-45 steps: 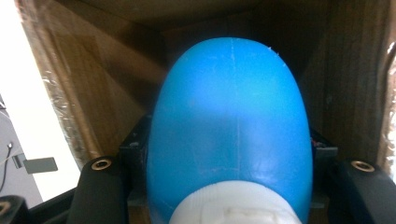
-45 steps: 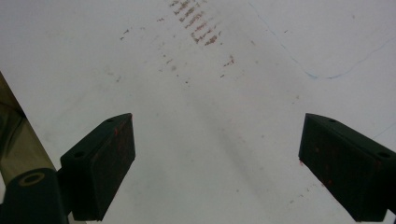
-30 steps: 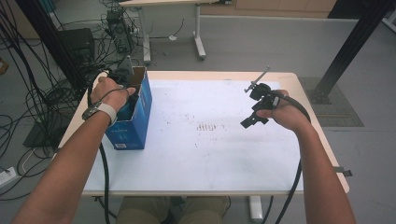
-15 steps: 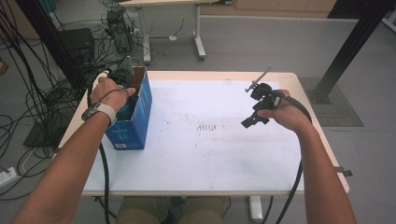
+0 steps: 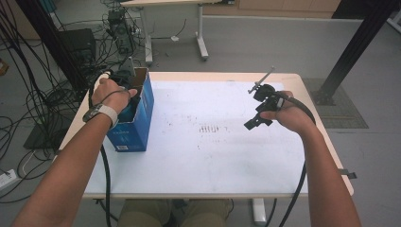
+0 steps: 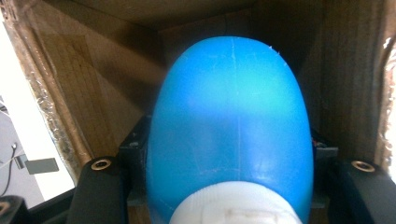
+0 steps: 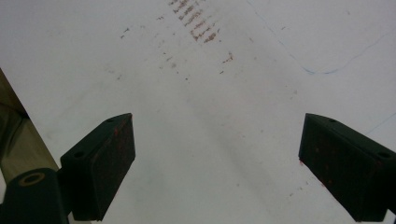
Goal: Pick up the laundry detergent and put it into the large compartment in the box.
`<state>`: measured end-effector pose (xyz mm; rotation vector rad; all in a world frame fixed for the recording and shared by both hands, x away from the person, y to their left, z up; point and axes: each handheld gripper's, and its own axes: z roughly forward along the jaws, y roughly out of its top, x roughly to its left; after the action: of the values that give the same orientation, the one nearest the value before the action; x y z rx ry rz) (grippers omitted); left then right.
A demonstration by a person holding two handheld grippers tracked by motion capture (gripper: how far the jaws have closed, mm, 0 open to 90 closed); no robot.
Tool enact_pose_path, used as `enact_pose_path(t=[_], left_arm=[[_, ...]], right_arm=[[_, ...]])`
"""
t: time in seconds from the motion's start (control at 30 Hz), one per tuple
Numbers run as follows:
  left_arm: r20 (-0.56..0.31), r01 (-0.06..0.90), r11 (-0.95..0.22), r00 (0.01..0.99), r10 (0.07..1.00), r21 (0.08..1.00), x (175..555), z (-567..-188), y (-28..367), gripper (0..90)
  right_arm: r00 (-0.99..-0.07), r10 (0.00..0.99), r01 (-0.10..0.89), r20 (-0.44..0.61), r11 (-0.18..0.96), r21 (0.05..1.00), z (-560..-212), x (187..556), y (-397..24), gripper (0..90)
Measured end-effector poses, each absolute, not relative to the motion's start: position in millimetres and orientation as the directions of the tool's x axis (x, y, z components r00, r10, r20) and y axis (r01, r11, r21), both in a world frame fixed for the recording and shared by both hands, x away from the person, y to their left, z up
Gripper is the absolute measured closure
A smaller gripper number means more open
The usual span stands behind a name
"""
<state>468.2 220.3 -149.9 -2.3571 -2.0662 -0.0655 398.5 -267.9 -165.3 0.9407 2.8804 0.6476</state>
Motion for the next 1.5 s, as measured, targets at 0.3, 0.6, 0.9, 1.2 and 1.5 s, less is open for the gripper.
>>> enact_pose_path(t=[0.3, 0.6, 0.9, 1.2, 1.5], left_arm=[[0.036, 0.991, -0.133, 0.132, 0.991, 0.021, 467.8, -149.6, 220.4, 37.7], [0.034, 0.991, -0.129, 0.128, 0.991, 0.026, 466.6, -149.8, 221.1, 37.7], [0.036, 0.991, -0.135, 0.135, 0.99, 0.023, 467.1, -149.6, 221.1, 37.7], [0.035, 0.99, -0.137, 0.136, 0.99, 0.026, 466.6, -149.7, 221.4, 37.7], [0.037, 0.99, -0.139, 0.138, 0.99, 0.022, 467.5, -149.6, 221.1, 37.7]], right_arm=[[-0.815, 0.573, 0.555, 0.086, 0.729, 0.4, -165.4, 398.8, -267.5, 10.7], [-0.815, 0.572, 0.555, 0.086, 0.73, 0.4, -165.0, 398.3, -266.9, 10.7], [-0.816, 0.571, 0.552, 0.083, 0.73, 0.403, -164.4, 397.4, -267.5, 10.7], [-0.816, 0.571, 0.553, 0.086, 0.729, 0.403, -165.0, 397.9, -267.0, 10.7], [-0.815, 0.573, 0.553, 0.083, 0.729, 0.403, -163.9, 397.5, -267.1, 10.7]])
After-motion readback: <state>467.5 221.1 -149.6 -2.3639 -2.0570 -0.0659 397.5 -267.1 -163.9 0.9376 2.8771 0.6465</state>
